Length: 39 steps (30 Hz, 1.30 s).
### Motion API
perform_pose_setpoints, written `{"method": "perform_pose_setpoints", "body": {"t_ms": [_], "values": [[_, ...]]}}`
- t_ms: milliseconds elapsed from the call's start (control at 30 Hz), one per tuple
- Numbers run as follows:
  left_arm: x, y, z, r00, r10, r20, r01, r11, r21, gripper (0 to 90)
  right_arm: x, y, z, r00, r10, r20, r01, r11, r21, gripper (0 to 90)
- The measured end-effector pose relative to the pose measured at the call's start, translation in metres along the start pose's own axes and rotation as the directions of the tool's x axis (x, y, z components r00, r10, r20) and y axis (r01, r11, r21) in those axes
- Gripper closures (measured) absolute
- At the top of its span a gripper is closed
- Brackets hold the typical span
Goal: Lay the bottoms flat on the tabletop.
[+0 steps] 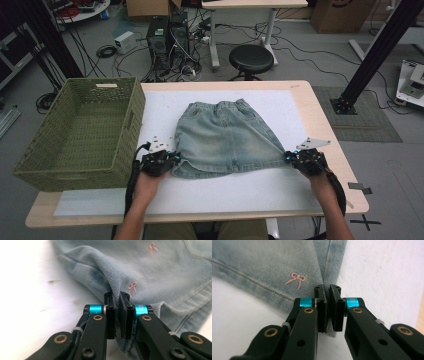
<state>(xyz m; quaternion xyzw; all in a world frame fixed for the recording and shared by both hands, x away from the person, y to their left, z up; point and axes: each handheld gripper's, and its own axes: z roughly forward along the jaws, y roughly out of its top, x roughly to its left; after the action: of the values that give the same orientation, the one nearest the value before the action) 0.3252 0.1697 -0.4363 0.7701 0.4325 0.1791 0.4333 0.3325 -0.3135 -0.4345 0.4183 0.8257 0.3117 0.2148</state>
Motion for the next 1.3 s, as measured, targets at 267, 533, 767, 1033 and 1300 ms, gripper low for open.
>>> {"method": "perform_pose_setpoints", "body": {"t_ms": [267,533,767,1033,1300], "values": [[0.001,0.002,0.001,0.9999,-0.004,-0.009,0.004,0.9993,-0.038,68.4,0.006,0.007,-0.008,0.9999,0.015,0.001,-0.016,1.000,0.019,66.3],[0.007,0.008,-0.007,0.9997,0.003,0.023,0.001,0.9885,-0.151,48.2,0.032,0.028,0.004,0.9867,-0.045,-0.156,0.021,0.988,-0.153,56.3],[0.007,0.010,-0.003,0.9991,0.016,0.040,-0.010,0.9888,-0.149,46.9,0.066,0.057,0.050,0.9589,-0.091,-0.268,0.067,0.993,-0.099,48.9],[0.007,0.009,-0.001,0.9990,0.024,0.037,-0.019,0.9911,-0.132,47.0,0.072,0.072,0.066,0.9559,-0.166,-0.242,0.169,0.986,-0.009,89.8],[0.007,0.009,-0.001,0.9995,0.019,0.024,-0.015,0.9908,-0.134,47.1,0.066,0.088,0.074,0.9769,-0.201,-0.074,0.198,0.979,-0.041,81.8]]}}
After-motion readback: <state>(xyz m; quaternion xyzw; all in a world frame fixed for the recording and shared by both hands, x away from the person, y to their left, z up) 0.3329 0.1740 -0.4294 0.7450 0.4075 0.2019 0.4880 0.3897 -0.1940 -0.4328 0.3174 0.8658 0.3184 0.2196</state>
